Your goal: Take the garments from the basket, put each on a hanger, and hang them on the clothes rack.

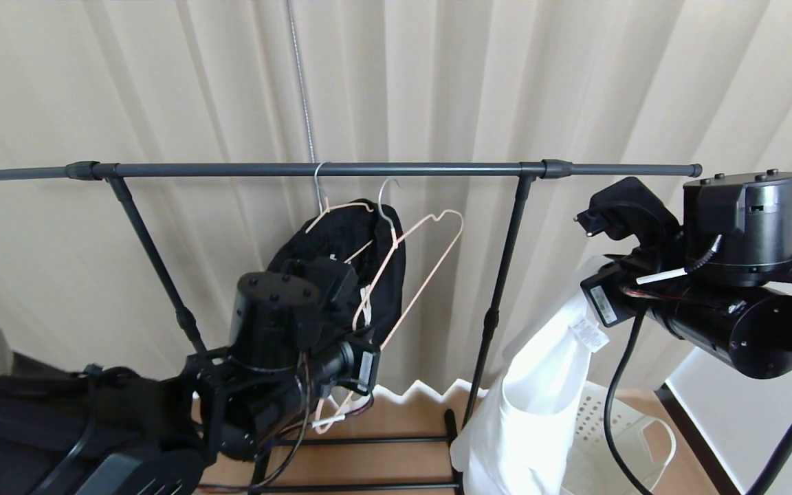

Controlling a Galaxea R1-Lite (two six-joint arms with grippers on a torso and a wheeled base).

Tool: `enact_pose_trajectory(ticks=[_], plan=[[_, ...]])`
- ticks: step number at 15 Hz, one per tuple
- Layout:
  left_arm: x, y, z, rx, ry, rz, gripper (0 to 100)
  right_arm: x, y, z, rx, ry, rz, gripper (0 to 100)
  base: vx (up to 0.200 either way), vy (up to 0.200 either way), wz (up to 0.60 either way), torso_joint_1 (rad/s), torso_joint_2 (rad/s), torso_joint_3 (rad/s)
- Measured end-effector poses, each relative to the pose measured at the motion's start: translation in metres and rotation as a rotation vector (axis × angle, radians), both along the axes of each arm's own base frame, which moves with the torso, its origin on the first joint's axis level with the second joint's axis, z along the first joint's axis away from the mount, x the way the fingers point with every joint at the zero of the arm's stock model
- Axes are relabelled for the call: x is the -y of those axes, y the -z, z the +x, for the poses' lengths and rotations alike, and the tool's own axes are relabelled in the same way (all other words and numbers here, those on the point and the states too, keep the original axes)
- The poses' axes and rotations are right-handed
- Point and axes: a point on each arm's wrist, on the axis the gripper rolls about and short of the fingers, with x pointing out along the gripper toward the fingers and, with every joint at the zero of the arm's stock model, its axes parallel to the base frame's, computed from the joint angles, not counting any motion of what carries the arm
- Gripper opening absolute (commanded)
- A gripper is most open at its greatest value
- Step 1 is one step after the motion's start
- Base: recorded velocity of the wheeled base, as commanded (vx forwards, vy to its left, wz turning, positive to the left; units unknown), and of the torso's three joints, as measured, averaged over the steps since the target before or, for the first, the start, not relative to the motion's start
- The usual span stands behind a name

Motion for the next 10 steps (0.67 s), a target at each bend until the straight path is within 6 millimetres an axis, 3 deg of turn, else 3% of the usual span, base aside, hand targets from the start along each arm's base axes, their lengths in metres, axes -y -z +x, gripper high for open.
enact_pose_trajectory(ticks=[7, 10], plan=[[-0.076, 0.034, -0.066, 0.128, 0.265, 0.006, 0, -0.003, 0.005, -0.003, -0.010, 0.004, -0.017, 0, 0.000, 0.000, 0.00, 0.000, 0.00, 0.000], [-0.088, 0.042, -0.076, 0.147, 0.296, 0.057, 0, -0.003, 0.004, -0.002, 0.004, 0.044, -0.027, 0, 0.000, 0.000, 0.00, 0.000, 0.00, 0.000]])
